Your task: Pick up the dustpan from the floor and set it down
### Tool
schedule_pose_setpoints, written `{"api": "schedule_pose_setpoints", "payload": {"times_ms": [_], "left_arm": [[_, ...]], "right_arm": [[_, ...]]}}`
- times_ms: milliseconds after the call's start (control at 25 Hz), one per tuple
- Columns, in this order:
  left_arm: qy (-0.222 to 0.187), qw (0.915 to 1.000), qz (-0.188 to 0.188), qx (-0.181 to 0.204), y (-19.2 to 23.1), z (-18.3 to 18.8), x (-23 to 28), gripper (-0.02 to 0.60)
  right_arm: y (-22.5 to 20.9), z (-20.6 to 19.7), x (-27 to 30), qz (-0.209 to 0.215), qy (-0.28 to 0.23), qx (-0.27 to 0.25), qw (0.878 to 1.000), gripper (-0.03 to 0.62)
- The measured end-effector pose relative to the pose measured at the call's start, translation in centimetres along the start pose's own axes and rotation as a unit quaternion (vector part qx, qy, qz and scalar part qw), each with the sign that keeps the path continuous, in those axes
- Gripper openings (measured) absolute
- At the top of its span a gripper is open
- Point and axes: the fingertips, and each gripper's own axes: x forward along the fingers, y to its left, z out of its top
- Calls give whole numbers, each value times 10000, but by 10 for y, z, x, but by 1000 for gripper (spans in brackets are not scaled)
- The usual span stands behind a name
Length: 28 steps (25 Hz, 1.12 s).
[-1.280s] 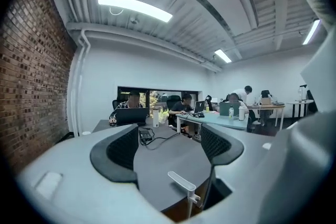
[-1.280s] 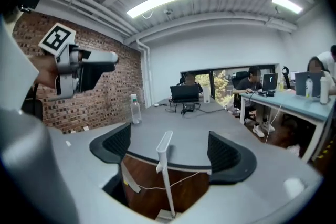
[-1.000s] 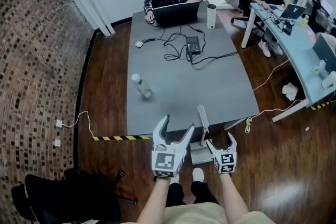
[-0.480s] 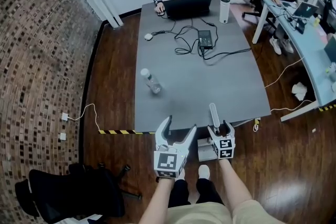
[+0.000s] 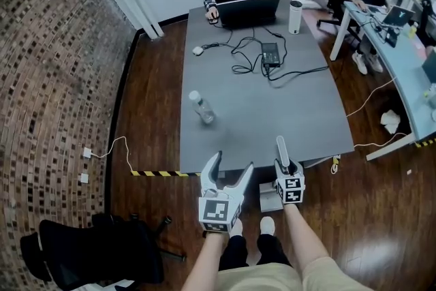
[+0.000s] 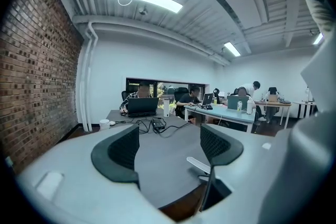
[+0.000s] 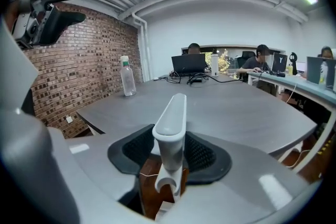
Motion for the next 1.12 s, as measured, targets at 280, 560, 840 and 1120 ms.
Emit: {"api": "schedule_pose_setpoints", "payload": {"times_ms": [280, 560, 840, 1120], "left_arm": [[-128, 9999, -58, -68, 1, 2, -7, 354], [-327, 9990, -62, -283, 9, 12, -15, 350], [-657, 9976, -78, -190, 16, 46, -23, 347], [-861, 9959, -116, -237, 18, 65, -28, 345]], "right_arm": [[-2, 3, -20, -372, 377, -110, 9985, 100], [2, -5, -65, -495, 461, -101, 9977, 103], [-5, 25, -115, -912, -4, 69, 9958, 114], [9, 111, -154, -892, -887, -132, 9920, 112]]}}
